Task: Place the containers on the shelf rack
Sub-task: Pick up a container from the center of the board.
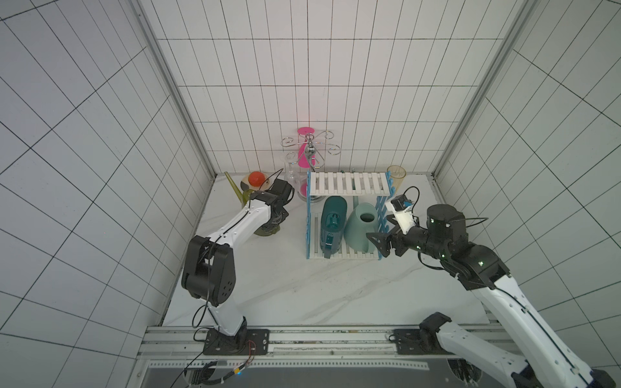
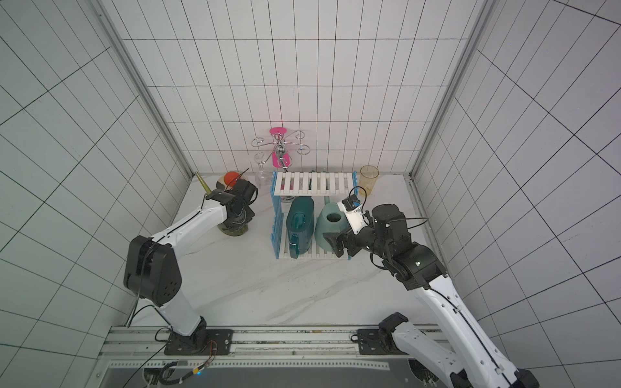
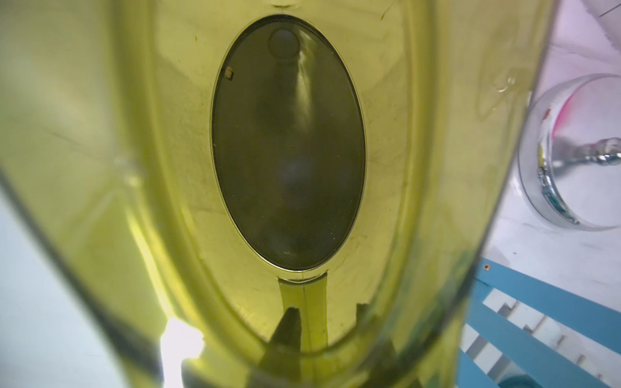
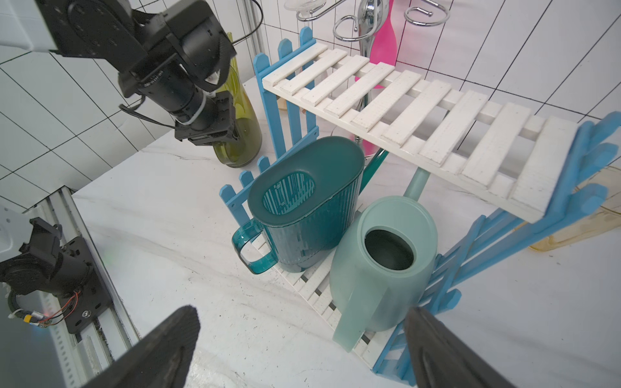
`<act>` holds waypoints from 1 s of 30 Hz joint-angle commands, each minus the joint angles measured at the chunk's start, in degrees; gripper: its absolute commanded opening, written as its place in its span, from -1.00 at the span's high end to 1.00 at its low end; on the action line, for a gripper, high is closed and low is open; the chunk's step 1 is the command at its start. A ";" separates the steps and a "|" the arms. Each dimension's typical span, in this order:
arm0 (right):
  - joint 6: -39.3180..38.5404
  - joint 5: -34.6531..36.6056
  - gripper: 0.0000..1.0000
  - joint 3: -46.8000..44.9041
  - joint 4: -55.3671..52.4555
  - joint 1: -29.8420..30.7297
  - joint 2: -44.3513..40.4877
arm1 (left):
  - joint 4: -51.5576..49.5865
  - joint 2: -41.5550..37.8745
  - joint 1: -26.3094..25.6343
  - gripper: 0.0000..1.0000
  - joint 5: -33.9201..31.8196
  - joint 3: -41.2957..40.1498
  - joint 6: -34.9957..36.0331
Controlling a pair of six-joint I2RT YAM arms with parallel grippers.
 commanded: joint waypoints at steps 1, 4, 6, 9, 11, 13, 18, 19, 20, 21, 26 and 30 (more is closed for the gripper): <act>0.88 2.54 -0.98 -0.92 1.07 -0.13 -1.29 | -1.34 -5.54 1.96 1.00 -1.12 -0.38 9.36; 1.12 3.00 -0.98 -1.13 1.56 -0.21 -1.61 | -1.18 -10.80 2.38 1.00 0.92 -1.61 15.72; 1.33 3.34 -0.98 -1.11 1.79 -0.22 -1.62 | -0.43 -14.86 2.41 1.00 2.14 -2.51 19.74; 1.72 4.14 -0.98 -1.21 2.09 -0.22 -1.87 | 0.91 -20.54 2.41 1.00 4.62 -3.00 25.07; 2.09 4.84 -0.98 -1.28 2.42 -0.26 -2.17 | 1.64 -23.67 2.41 1.00 6.16 -2.75 28.21; 2.38 5.64 -0.98 -1.30 2.67 -0.31 -2.59 | 0.31 -25.75 2.41 1.00 7.85 -0.51 30.80; 2.81 8.51 -0.98 -1.13 2.85 -0.31 -3.61 | -8.06 -23.88 2.30 1.00 12.22 11.16 34.47; 2.89 8.97 -0.98 -1.08 2.94 -0.31 -3.86 | -9.72 -22.90 2.02 1.00 13.28 13.55 34.87; 2.98 9.42 -0.98 -1.09 3.05 -0.27 -4.08 | -11.20 -22.11 1.35 1.00 13.99 16.09 35.07; 3.10 9.88 -0.98 -1.12 3.14 -0.25 -4.30 | -12.28 -21.43 -0.05 1.00 13.47 18.41 35.12; 3.73 11.90 -0.98 -1.22 3.51 -0.39 -5.11 | -18.18 -15.96 -10.06 1.00 8.27 31.73 35.11; 3.57 15.27 -0.98 -1.83 3.35 -0.40 -6.16 | -20.87 -10.66 -16.66 1.00 7.71 40.82 35.03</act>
